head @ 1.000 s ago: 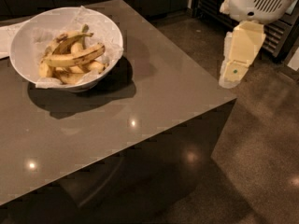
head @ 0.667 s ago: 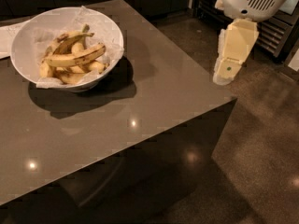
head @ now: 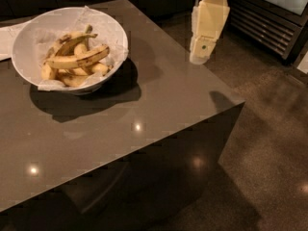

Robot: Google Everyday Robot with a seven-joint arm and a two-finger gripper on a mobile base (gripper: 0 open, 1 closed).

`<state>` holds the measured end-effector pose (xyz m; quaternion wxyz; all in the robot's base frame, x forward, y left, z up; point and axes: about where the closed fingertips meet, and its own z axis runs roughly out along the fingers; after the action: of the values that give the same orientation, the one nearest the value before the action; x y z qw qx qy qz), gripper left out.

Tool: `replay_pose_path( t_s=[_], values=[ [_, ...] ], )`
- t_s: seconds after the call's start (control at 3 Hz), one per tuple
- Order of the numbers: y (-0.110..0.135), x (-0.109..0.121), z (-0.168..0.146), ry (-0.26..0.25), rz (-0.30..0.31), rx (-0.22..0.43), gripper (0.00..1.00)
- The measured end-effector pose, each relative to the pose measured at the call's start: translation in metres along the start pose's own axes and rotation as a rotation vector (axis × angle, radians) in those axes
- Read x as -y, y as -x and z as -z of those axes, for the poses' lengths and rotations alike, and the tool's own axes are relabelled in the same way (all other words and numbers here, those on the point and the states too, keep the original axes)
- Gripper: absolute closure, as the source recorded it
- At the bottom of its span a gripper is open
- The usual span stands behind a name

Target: Pick banana from white bowl

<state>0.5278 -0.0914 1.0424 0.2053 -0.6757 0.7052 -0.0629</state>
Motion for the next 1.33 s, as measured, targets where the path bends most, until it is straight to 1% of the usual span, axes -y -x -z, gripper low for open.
replay_pose_path(
  t_s=[0.33,0.67,1.0,1.33],
  values=[
    [0.004,0.003,0.004,-0.019,0.001,0.011,0.0],
    [0.006,0.008,0.0,-0.026,-0.007,0.027,0.0],
    [0.023,0.025,-0.015,0.016,0.007,0.062,0.0],
    [0.046,0.043,-0.032,0.052,0.044,0.093,0.0]
  ],
)
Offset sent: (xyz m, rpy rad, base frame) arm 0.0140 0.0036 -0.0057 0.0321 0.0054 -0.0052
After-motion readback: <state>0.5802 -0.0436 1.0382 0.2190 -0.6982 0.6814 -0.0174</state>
